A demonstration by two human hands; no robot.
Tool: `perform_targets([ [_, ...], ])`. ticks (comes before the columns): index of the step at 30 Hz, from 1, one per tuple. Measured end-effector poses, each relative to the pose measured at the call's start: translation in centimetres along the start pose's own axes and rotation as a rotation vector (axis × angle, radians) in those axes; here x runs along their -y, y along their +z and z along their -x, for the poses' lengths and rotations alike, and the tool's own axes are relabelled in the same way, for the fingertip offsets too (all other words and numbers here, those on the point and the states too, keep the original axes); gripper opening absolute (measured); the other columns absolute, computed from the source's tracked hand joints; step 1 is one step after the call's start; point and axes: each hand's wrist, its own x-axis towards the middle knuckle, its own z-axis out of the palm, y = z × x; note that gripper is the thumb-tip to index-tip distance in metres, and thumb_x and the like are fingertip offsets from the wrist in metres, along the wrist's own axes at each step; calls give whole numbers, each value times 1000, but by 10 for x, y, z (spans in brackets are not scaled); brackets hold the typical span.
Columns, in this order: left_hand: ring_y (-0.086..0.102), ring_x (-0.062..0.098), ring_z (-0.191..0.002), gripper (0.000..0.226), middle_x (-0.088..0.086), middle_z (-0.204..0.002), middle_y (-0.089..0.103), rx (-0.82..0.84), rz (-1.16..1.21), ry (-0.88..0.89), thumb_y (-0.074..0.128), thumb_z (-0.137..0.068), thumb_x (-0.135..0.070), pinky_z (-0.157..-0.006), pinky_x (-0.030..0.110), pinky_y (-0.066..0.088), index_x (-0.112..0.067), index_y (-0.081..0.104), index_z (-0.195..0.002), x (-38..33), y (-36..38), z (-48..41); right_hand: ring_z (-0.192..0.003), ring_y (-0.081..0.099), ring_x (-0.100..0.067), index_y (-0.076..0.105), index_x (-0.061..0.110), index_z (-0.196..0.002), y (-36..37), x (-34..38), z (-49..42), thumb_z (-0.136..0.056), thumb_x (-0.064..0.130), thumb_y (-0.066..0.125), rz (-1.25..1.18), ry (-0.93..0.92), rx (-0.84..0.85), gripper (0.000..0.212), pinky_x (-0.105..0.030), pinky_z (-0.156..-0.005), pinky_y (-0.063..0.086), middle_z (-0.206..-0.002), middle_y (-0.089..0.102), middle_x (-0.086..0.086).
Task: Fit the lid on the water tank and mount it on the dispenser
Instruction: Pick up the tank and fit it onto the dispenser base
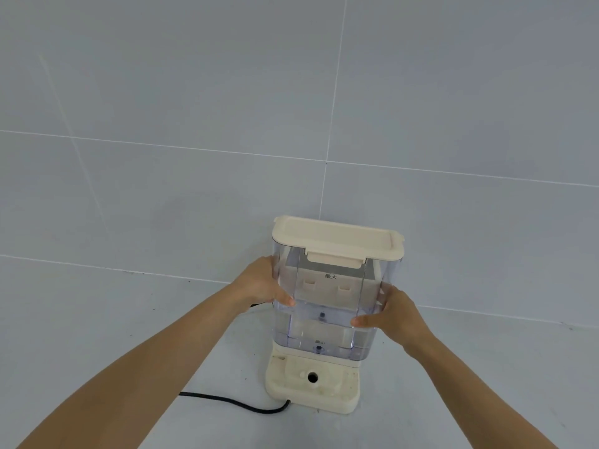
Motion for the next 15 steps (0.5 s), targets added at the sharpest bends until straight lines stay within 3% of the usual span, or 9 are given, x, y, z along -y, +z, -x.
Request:
perform_targets([
  [4, 54, 29, -117, 75, 15, -124, 59, -27, -21, -11, 84, -55, 1, -100, 45, 47, -1, 51, -123, 12, 3, -4, -105, 56, -24, 49, 12, -122, 6, -9, -3, -56, 12, 85, 11, 8, 3, 75, -29, -82, 43, -118, 62, -6],
  [8, 44, 23, -129, 78, 9, -133, 54, -29, -21, 0, 82, -59, 2, -106, 34, 39, -5, 49, -129, 19, 11, -3, -103, 55, -23, 47, 11, -123, 12, -19, -3, -55, 15, 85, 19, 16, 8, 78, -28, -81, 42, -119, 61, -6],
  [12, 44, 22, -128, 72, 11, -133, 53, -17, -35, -9, 78, -65, 6, -91, 22, 36, -3, 47, -129, 27, 22, -3, -101, 54, -21, 46, 11, -123, 16, -31, 2, -56, 14, 84, 9, 24, 15, 76, -28, -79, 41, -121, 60, -7],
  [15, 45, 24, -128, 72, 11, -133, 54, 3, -47, -13, 78, -65, 5, -91, 22, 38, -3, 47, -129, 33, 27, -1, -99, 52, -21, 46, 9, -122, 20, -40, 4, -58, 14, 83, 19, 32, 19, 74, -28, -78, 40, -119, 59, -7],
])
